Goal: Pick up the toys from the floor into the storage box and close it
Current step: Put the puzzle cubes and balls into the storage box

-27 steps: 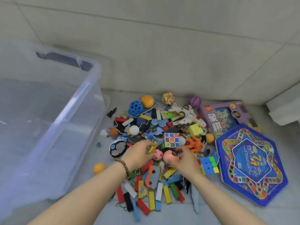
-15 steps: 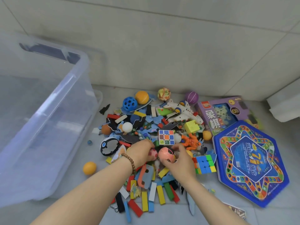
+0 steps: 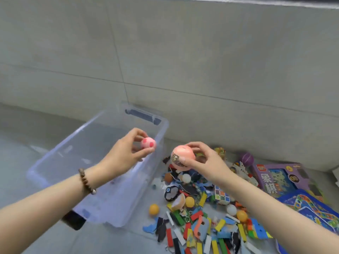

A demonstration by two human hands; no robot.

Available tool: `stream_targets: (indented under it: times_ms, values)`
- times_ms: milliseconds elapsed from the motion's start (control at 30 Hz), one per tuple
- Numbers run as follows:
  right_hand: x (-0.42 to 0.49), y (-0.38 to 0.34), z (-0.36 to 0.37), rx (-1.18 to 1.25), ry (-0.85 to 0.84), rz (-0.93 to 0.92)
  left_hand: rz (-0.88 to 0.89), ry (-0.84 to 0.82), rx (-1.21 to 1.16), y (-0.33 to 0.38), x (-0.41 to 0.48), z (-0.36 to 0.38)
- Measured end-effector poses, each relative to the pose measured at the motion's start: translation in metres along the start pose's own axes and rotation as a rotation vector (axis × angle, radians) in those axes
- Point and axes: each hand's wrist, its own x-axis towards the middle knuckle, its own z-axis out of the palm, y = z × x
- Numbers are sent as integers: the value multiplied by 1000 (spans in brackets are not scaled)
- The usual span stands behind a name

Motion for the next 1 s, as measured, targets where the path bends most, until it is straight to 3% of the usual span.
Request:
stream_targets:
  times_ms: [67, 167, 333, 433, 667, 767, 867, 1000]
  values:
    - [19, -32, 50, -4, -51, -88, -104, 104, 93, -32, -9, -48]
    - [38, -42, 122, -40, -78, -83, -291, 63, 212, -90, -32, -77]
    - [41, -6, 185, -521, -94, -65, -347, -59, 113, -130, -59, -64]
    - [29, 2, 184, -663, -96, -84, -361, -60, 134, -131, -64, -59]
    - [-15, -34, 85, -640, -105, -50, -175, -18, 173, -51, -76, -68]
    - [-43, -47, 12, -668, -118, 53, -74, -102, 173, -1, -77, -58]
    - [-73, -39, -51, -547, -50, 161, -28, -192, 163, 38, -70, -30]
    - [-88, -1, -98, -465, -14, 301, -27, -309, 182, 48, -44, 19]
